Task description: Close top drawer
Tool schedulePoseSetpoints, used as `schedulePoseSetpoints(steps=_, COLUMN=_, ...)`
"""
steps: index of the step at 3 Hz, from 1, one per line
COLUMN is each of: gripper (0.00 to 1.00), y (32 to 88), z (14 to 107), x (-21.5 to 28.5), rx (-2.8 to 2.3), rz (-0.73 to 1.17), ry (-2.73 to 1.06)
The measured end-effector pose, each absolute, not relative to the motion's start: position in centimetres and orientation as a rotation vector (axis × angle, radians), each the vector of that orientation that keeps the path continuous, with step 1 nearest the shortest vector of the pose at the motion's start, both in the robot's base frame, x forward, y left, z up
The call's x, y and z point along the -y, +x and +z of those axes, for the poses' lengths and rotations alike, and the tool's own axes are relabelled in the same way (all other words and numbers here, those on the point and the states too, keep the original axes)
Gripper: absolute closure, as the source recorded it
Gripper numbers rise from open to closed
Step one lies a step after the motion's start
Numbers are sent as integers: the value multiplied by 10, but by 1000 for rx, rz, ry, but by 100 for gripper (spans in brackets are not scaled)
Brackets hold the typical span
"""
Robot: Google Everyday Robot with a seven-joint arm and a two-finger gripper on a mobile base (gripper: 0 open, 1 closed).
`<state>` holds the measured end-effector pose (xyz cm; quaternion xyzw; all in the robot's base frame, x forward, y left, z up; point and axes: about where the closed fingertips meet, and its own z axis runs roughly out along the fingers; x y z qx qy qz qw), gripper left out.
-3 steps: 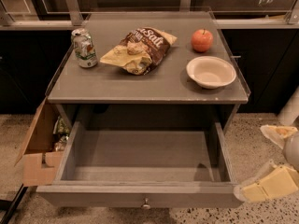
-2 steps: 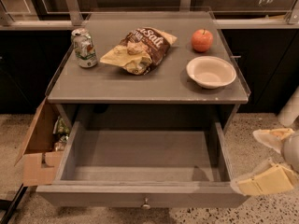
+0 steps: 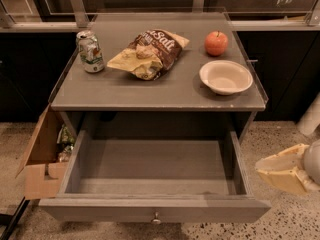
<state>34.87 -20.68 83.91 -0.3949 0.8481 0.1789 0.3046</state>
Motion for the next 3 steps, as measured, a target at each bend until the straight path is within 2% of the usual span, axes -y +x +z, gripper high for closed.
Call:
schedulePoseSetpoints(steps=1, gripper=99, y=345, z=840, x=202, rx=-2236, rz=474, ry=-1066)
schedulePoseSetpoints(steps=3, gripper=100, y=334, z=779, x=197, rx=-2330, rz=564, ry=-1005)
